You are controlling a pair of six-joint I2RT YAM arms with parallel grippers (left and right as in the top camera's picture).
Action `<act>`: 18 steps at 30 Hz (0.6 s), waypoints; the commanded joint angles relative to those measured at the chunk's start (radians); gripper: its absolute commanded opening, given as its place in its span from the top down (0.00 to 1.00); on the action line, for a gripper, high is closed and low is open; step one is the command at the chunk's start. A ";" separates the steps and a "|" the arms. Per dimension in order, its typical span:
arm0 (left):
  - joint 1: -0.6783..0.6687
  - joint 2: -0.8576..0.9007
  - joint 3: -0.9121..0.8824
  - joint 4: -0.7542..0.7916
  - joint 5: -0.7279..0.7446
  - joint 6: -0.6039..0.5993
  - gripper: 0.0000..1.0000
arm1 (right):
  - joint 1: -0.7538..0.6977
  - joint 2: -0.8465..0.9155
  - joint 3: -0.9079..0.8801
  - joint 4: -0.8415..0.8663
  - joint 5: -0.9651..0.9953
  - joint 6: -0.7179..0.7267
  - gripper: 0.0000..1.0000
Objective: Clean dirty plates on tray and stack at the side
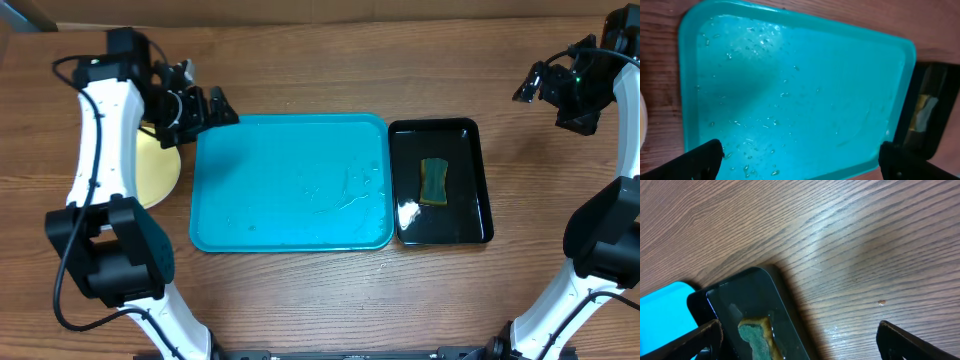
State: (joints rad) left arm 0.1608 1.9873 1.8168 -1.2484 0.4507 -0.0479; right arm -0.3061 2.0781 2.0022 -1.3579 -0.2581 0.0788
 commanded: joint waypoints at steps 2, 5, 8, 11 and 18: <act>-0.043 -0.018 -0.008 0.000 -0.051 0.026 0.00 | -0.003 -0.013 0.015 0.003 -0.004 0.002 0.00; -0.055 -0.018 -0.008 0.001 -0.052 0.026 0.00 | -0.002 -0.003 0.014 0.003 -0.004 0.002 0.00; -0.056 -0.018 -0.008 0.000 -0.052 0.026 0.00 | 0.003 -0.028 0.014 0.003 -0.004 0.002 0.00; -0.056 -0.018 -0.008 0.000 -0.052 0.026 0.00 | 0.016 -0.110 0.014 0.003 -0.004 0.002 0.00; -0.056 -0.018 -0.008 0.000 -0.052 0.026 0.00 | 0.059 -0.433 0.014 0.003 -0.004 0.002 0.00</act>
State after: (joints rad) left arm 0.1043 1.9873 1.8168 -1.2484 0.4065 -0.0475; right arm -0.2699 1.8500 1.9968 -1.3552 -0.2581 0.0788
